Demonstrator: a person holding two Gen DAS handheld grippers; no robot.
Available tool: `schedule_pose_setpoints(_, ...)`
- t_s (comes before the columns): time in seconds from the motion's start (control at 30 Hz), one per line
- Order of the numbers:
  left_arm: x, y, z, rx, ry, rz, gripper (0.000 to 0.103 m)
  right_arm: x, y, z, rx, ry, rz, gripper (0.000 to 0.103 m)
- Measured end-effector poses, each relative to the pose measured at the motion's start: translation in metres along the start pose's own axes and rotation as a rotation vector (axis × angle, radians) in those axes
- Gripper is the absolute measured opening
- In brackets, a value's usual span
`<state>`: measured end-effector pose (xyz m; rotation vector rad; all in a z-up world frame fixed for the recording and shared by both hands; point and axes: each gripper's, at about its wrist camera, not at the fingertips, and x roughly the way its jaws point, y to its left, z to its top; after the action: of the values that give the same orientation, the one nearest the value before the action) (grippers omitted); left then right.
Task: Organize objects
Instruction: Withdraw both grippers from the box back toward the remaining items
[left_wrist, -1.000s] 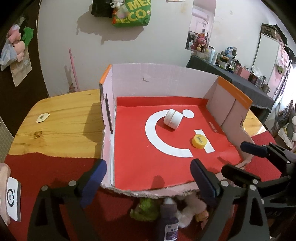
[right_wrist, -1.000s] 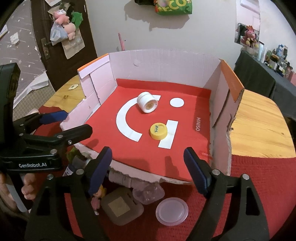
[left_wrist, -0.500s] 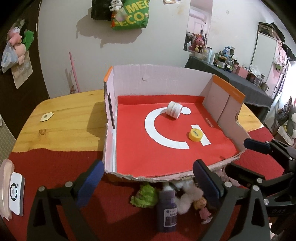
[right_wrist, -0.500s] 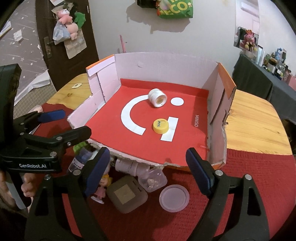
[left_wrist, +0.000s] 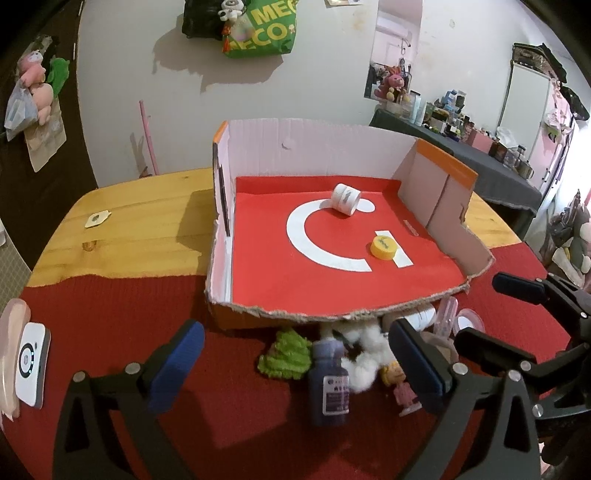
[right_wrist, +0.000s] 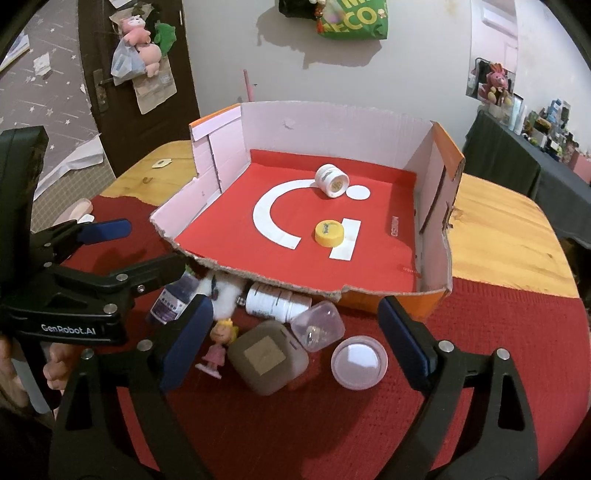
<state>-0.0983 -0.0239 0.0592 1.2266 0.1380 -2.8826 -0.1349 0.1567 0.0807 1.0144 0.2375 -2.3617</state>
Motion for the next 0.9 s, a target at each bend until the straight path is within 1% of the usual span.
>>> schedule_pose_setpoints(0.23,-0.008,-0.005,-0.018,0.004,0.004,0.002,0.102,-0.005,0.003,-0.011,0.007,0.002,0.004,0.091)
schedule_pose_setpoints(0.47,-0.012,-0.005,-0.028,0.0,0.01,0.002,0.102,-0.008,0.003,-0.025,0.029,0.009,0.028,0.091)
schedule_pose_setpoints(0.8,-0.013,-0.005,-0.042,-0.011,0.027,-0.003,0.102,-0.012,0.006,-0.038,0.035,0.013,0.033,0.091)
schedule_pose_setpoints(0.87,-0.013,-0.004,-0.044,-0.013,0.029,-0.004,0.102,-0.012,0.007,-0.04,0.033,0.014,0.03,0.09)
schedule_pose_setpoints(0.9,-0.013,-0.004,-0.045,-0.013,0.028,-0.003,0.102,-0.011,0.008,-0.041,0.031,0.017,0.031,0.087)
